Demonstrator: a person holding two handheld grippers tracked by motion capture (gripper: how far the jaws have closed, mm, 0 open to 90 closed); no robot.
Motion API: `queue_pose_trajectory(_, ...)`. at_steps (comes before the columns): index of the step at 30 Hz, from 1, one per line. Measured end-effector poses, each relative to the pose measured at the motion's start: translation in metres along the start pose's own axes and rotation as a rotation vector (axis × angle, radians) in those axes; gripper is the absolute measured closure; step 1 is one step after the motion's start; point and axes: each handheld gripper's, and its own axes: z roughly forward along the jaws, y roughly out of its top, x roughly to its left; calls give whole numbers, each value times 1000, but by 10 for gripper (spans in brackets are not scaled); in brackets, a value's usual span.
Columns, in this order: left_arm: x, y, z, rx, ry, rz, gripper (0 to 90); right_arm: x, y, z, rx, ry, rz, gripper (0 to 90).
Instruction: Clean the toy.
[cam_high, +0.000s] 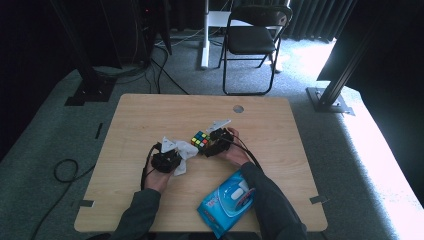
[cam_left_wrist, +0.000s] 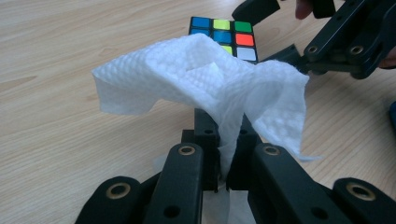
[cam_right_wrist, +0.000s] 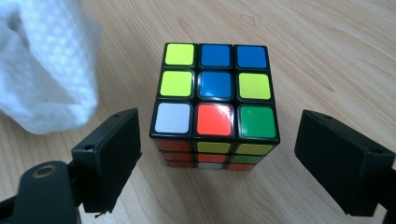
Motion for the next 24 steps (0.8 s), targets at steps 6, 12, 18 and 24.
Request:
queue_pose_trajectory(6,1,0,0,-2,0,-5,858,1,0,5,15,-12,-24,188)
queue_pose_trajectory(12,1,0,-1,-3,2,-7,858,2,0,9,30,-19,-44,244)
queue_pose_trajectory(18,1,0,-1,-4,2,-7,858,1,0,8,30,-22,-49,327)
queue_pose_trajectory(24,2,0,-2,-6,1,-12,859,0,-1,8,23,-20,-46,331)
